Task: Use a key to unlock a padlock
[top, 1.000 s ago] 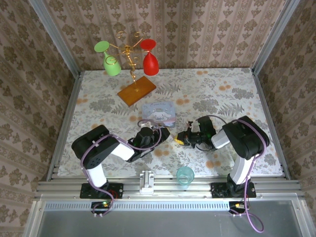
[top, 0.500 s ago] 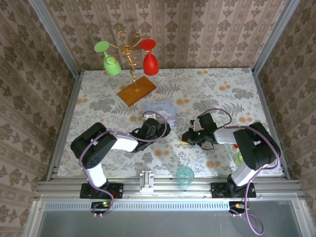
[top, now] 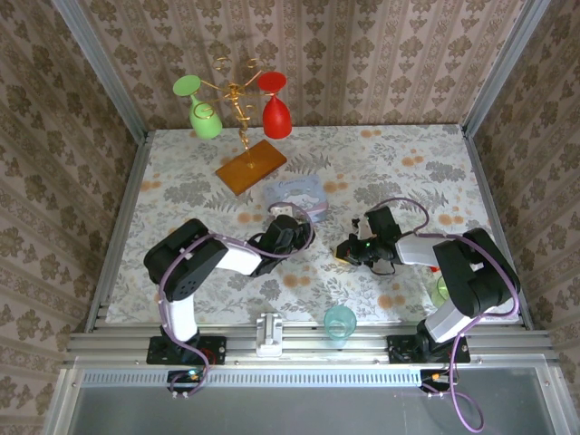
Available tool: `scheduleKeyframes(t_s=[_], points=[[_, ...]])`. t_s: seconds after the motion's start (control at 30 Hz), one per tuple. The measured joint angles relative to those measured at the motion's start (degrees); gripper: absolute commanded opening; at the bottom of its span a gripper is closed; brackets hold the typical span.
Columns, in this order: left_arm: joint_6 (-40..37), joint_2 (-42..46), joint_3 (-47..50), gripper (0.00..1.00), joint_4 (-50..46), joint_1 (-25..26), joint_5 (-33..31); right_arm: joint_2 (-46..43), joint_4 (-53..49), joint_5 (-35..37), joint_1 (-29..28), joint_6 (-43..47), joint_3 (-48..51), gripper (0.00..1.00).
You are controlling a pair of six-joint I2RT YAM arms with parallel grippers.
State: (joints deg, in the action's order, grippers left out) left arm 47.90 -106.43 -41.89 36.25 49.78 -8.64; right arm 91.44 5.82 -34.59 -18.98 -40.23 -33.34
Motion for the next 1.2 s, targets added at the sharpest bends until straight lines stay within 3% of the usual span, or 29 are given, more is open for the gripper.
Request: scheduleKeyframes(t_s=[0.23, 0.3, 0.33, 0.67, 0.93, 1.2], points=[[-0.6, 2.3, 1.3, 0.36, -3.6, 0.1, -1.0, -1.1, -0.5, 0.4, 0.0, 0.0, 0.8, 0.00], [-0.7, 3.5, 2.6, 0.41, -3.9, 0.0, -1.1, -1.6, -0.5, 0.5, 0.0, 0.0, 0.8, 0.00], [-0.7, 3.7, 3.1, 0.45, -3.3, -0.1, -1.0, -1.8, -0.5, 0.6, 0.0, 0.0, 0.8, 0.00], [4.3, 1.5, 6.6, 0.60, 10.7, 1.3, -3.4, -4.0, -1.8, 1.2, 1.3, 1.4, 0.9, 0.00], [14.1, 0.1, 5.4, 0.56, 11.8, 3.2, -8.9, -6.0, -2.5, 1.2, 3.8, 3.1, 1.0, 0.00], [25.1, -0.9, -2.0, 0.53, 0.5, 6.5, -9.6, -6.9, -3.5, 0.5, 5.7, 5.7, 1.0, 0.00]])
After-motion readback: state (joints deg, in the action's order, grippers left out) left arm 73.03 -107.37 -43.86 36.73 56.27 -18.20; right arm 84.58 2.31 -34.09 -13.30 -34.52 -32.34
